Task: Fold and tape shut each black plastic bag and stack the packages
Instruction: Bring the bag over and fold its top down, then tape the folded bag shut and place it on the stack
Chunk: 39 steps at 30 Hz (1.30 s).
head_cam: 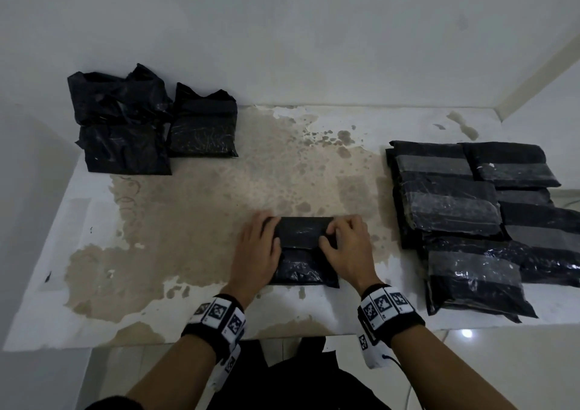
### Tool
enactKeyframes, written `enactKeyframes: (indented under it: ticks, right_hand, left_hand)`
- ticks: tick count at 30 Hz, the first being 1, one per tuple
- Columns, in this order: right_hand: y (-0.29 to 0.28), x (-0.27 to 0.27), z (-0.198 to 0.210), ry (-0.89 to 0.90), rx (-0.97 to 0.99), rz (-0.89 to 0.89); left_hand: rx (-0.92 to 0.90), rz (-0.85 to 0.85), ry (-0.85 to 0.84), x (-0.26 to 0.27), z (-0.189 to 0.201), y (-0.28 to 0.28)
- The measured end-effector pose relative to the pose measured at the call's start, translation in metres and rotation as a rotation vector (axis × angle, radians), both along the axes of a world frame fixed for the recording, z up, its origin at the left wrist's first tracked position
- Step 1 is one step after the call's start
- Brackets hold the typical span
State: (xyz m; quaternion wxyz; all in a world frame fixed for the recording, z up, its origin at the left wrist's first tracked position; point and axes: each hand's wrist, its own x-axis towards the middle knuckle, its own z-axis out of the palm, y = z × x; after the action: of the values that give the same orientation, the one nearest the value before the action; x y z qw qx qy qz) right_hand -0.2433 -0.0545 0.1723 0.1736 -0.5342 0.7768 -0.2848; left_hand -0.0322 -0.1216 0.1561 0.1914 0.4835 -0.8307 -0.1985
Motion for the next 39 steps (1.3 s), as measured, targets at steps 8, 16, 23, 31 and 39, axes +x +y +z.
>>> enactKeyframes:
  ticks: [8, 16, 23, 31, 39]
  right_hand:
    - [0.007, 0.055, -0.045, 0.385, 0.086, 0.388]
    - [0.027, 0.045, -0.057, 0.280, 0.148, 0.164]
    - [0.027, 0.046, -0.044, 0.424, 0.167, 0.077]
    - [0.023, 0.050, -0.046, 0.494, 0.098, 0.486]
    - [0.023, 0.042, -0.051, 0.529, 0.056, 0.522]
  left_hand:
    - [0.085, -0.115, -0.297, -0.007, -0.032, 0.021]
    - [0.207, 0.074, -0.221, 0.000, -0.040, 0.031]
    - [0.244, 0.075, -0.221, 0.002, -0.040, 0.029]
    - [0.217, 0.158, -0.073, 0.043, -0.019, 0.002]
    - [0.279, 0.352, -0.246, 0.119, -0.017, -0.071]
